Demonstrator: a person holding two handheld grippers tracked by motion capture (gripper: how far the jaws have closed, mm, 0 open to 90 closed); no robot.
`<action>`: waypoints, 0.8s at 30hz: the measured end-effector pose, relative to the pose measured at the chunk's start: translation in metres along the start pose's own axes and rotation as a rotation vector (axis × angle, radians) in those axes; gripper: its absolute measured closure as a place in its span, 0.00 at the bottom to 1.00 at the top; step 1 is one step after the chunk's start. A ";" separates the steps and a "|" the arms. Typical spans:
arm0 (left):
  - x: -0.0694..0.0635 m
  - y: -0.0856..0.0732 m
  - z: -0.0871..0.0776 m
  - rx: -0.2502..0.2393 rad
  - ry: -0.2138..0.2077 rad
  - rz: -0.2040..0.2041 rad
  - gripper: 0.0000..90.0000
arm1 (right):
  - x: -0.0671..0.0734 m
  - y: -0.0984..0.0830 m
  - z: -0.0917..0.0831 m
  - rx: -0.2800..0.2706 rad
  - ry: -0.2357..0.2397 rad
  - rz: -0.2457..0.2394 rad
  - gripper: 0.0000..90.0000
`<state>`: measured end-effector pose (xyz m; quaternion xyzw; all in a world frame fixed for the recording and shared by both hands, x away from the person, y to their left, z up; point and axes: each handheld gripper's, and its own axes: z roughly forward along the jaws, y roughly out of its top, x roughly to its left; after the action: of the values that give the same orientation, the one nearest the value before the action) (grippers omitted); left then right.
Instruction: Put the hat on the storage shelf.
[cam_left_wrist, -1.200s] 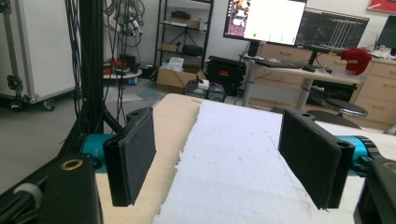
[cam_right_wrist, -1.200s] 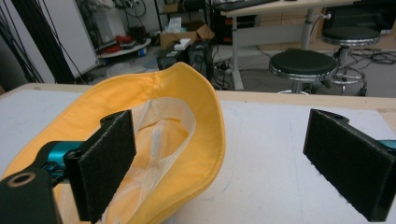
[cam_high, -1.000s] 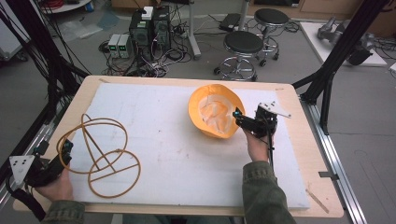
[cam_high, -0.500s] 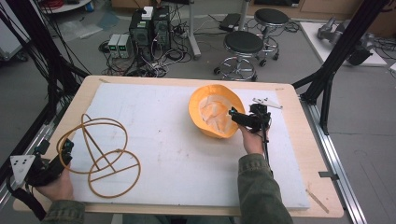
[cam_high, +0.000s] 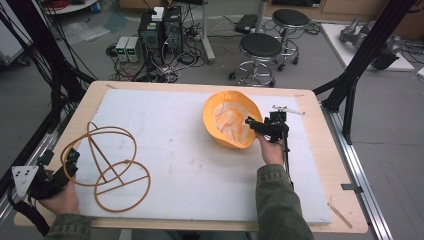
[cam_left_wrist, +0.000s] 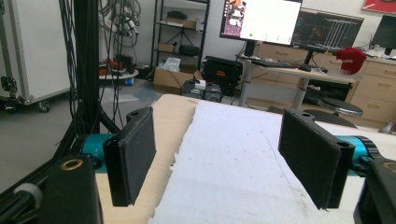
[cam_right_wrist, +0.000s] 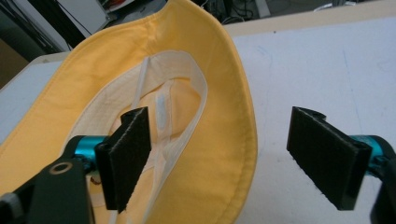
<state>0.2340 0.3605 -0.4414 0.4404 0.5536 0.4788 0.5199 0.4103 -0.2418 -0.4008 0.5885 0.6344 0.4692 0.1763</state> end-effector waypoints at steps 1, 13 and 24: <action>0.000 0.000 0.000 0.000 0.000 0.000 0.31 | -0.001 0.001 0.001 0.020 -0.001 0.017 0.26; 0.000 0.000 0.000 0.000 0.000 -0.002 0.31 | 0.007 0.004 0.000 0.034 -0.019 0.022 0.67; 0.001 0.000 0.000 -0.001 0.001 -0.008 0.31 | 0.015 0.004 -0.004 -0.015 -0.083 -0.043 0.95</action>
<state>0.2340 0.3617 -0.4415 0.4377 0.5552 0.4774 0.5217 0.4057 -0.2300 -0.3902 0.5922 0.6357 0.4452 0.2167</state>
